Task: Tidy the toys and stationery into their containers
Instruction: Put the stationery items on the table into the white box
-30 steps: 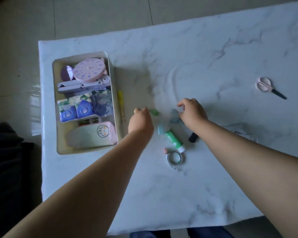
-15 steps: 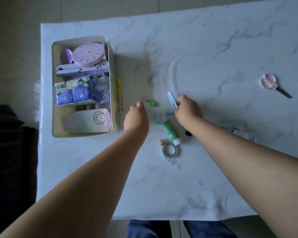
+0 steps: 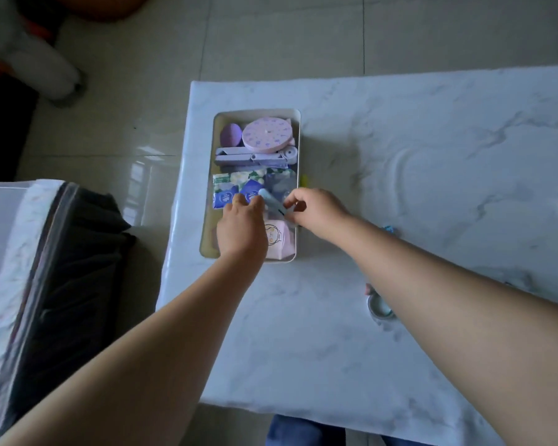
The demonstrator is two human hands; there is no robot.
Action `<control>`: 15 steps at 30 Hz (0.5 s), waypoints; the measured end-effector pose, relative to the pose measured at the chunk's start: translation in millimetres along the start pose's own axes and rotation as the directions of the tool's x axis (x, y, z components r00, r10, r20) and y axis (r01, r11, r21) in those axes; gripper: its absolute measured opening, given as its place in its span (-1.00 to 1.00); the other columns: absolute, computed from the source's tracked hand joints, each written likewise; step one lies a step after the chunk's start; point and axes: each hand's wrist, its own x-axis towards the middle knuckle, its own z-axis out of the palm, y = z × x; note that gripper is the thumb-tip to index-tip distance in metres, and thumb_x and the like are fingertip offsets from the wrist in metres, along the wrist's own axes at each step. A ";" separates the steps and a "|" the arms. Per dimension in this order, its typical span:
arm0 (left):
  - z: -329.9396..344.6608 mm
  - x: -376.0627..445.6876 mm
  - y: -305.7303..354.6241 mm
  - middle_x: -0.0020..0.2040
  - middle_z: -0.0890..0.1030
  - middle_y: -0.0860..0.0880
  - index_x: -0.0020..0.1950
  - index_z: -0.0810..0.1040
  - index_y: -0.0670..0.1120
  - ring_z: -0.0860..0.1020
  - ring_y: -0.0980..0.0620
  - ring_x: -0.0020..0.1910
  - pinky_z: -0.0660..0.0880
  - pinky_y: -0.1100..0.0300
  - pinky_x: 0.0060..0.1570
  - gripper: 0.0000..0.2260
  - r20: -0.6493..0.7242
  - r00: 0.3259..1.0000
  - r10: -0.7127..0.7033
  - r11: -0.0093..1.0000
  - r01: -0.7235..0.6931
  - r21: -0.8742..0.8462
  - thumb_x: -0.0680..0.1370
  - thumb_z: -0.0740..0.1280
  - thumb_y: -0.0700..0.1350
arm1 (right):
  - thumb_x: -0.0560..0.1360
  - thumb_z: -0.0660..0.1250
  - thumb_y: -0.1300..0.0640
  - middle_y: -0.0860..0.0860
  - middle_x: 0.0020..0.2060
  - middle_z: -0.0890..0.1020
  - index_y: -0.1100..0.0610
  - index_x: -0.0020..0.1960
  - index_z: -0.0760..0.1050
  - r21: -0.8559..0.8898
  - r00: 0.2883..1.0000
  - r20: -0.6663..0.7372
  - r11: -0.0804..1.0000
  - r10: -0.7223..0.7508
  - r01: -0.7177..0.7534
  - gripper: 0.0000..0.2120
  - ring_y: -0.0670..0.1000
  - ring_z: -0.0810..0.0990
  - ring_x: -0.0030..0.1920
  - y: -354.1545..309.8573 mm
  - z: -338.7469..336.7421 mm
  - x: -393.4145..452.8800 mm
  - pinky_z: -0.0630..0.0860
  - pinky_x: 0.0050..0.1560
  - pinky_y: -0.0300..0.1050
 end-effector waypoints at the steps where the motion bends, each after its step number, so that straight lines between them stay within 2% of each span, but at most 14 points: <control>1: 0.5 -2.0 -5.3 0.14 0.44 -0.17 0.14 0.46 -0.09 0.44 -0.19 0.11 0.41 0.01 -0.07 -0.76 0.005 1.000 -0.022 1.000 0.022 -0.002 0.50 0.21 -0.28 | 0.45 0.41 0.12 -0.01 -0.10 0.63 0.03 0.05 0.60 -0.014 1.000 0.000 1.000 0.012 -0.012 -0.83 0.02 0.56 -0.12 -0.8 4.0 0.0 0.43 -0.12 -0.19; 3: 3.9 -5.1 -7.4 0.12 0.44 -0.17 0.15 0.45 -0.10 0.44 -0.19 0.10 0.41 0.00 -0.09 -0.76 -0.001 0.999 -0.051 0.998 0.051 -0.024 0.51 0.20 -0.29 | 0.48 0.36 0.15 0.04 -0.03 0.65 0.05 0.06 0.60 -0.048 0.996 -0.080 0.998 0.037 -0.041 -0.84 0.08 0.59 -0.04 3.8 4.0 -0.7 0.46 -0.05 -0.15; 5: 9.5 -7.6 -1.5 0.14 0.45 -0.17 0.16 0.43 -0.11 0.45 -0.19 0.11 0.40 0.00 -0.10 -0.73 -0.014 0.999 -0.052 0.997 0.051 -0.055 0.50 0.20 -0.31 | 0.50 0.31 0.18 0.08 -0.01 0.65 0.07 0.05 0.58 -0.078 0.981 -0.182 0.993 0.072 -0.088 -0.84 0.12 0.59 0.01 14.5 -3.7 -2.2 0.45 -0.06 -0.17; 8: 20.3 -13.1 17.8 0.11 0.47 -0.17 0.12 0.44 -0.12 0.44 -0.19 0.10 0.39 0.01 -0.10 -0.75 -0.038 0.999 -0.006 0.986 -0.001 -0.164 0.48 0.21 -0.30 | 0.52 0.26 0.22 0.10 0.04 0.63 0.08 0.09 0.56 -0.125 0.950 -0.271 0.974 0.152 -0.192 -0.81 0.15 0.58 0.08 41.9 -18.3 -4.4 0.42 -0.04 -0.18; 11: 37.4 -17.7 43.4 0.07 0.46 -0.18 0.10 0.48 -0.15 0.44 -0.19 0.08 0.41 0.00 -0.06 -0.74 -0.061 0.994 0.085 0.966 -0.097 -0.240 0.45 0.23 -0.34 | 0.49 0.25 0.24 0.12 0.12 0.60 0.06 0.10 0.55 -0.163 0.925 -0.302 0.943 0.233 -0.291 -0.77 0.17 0.55 0.15 73.0 -28.0 -5.1 0.45 0.09 -0.12; 13: 49.6 -17.4 59.2 0.06 0.47 -0.18 0.12 0.51 -0.17 0.46 -0.19 0.07 0.43 0.00 -0.02 -0.72 -0.022 0.990 0.137 0.951 -0.138 -0.277 0.45 0.22 -0.36 | 0.48 0.28 0.22 0.13 0.14 0.57 0.06 0.11 0.55 -0.162 0.913 -0.293 0.927 0.283 -0.339 -0.77 0.18 0.54 0.16 89.0 -29.8 -4.9 0.46 0.12 -0.10; 15: 55.1 -15.4 71.8 0.07 0.48 -0.16 0.13 0.52 -0.15 0.49 -0.20 0.07 0.44 -0.06 0.13 -0.72 0.033 0.986 0.163 0.954 -0.149 -0.261 0.47 0.21 -0.34 | 0.47 0.33 0.19 0.15 0.16 0.54 0.06 0.13 0.54 -0.165 0.914 -0.269 0.920 0.305 -0.355 -0.75 0.19 0.54 0.16 98.8 -27.7 -5.9 0.45 0.13 -0.10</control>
